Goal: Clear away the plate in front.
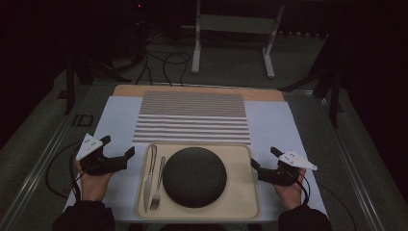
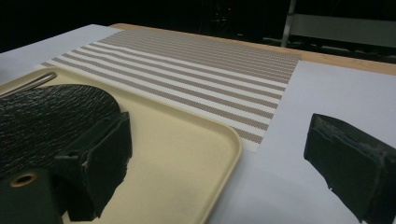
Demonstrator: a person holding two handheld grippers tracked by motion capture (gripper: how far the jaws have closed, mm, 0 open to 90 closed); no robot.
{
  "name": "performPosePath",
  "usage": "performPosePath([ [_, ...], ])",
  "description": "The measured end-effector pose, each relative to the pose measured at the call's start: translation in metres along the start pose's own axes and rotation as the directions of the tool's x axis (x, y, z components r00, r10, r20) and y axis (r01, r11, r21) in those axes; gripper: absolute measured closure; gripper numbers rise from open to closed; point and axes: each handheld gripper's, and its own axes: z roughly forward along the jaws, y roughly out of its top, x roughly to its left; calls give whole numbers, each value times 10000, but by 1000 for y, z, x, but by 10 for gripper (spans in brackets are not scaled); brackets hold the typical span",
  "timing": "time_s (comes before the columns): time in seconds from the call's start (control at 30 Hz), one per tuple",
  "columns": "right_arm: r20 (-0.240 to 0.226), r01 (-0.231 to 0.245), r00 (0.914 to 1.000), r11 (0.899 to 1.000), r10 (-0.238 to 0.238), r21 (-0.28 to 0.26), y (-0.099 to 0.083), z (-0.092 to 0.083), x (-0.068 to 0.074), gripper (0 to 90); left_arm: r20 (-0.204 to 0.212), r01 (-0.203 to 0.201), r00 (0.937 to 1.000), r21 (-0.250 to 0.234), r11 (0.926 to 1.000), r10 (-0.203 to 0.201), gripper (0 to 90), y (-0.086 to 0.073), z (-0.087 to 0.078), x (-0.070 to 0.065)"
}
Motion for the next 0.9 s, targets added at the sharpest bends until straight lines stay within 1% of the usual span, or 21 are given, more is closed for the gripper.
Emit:
performPosePath([
  [0.03,-5,32,10000,10000,-32,-6,0,0,0,83,-101,86,9999,26,10000,-86,2,-2,-1,3],
  [0.13,-22,34,10000,10000,-34,-26,-1,0,1,83,-173,84,9998,-11,10000,-84,1,-6,-4,7],
  [0.2,-30,70,10000,10000,-70,-46,-2,-1,1,83,-206,-62,9998,3,10000,62,1,-8,-5,9],
  [0.3,-38,45,10000,9999,-46,-91,-3,-2,0,83,-405,-308,9987,-163,9994,301,1,-13,-6,9],
  [0.37,-43,36,10000,9999,-36,-141,-3,-3,0,83,-400,-412,9984,-146,9990,406,1,-15,-5,10],
  [0.47,-4,182,9998,9997,-182,-162,-4,-3,-1,83,-369,-539,9979,-136,9985,533,1,-19,-4,10],
  [0.6,51,273,9996,9995,-272,-130,-5,-3,-3,83,-379,-723,9966,67,9974,725,1,-26,-4,9],
  [0.63,75,297,9995,9995,-296,-133,-5,-3,-3,83,-416,-767,9961,200,9969,775,1,-28,-4,9],
  [0.7,123,320,9994,9994,-319,-147,-5,-3,-4,83,-416,-767,9961,200,9969,775,1,-28,-4,9],
  [0.73,151,338,9993,9993,-336,-144,-5,-3,-5,83,-474,-781,9957,232,9967,791,1,-31,-4,10],
  [0.8,174,377,9991,9992,-375,-130,-5,-3,-6,83,-490,-788,9956,230,9966,799,2,-32,-4,10],
  [0.9,179,458,9988,9989,-456,-78,-5,-2,-6,83,-520,-766,9956,294,9966,781,1,-33,-1,10],
])
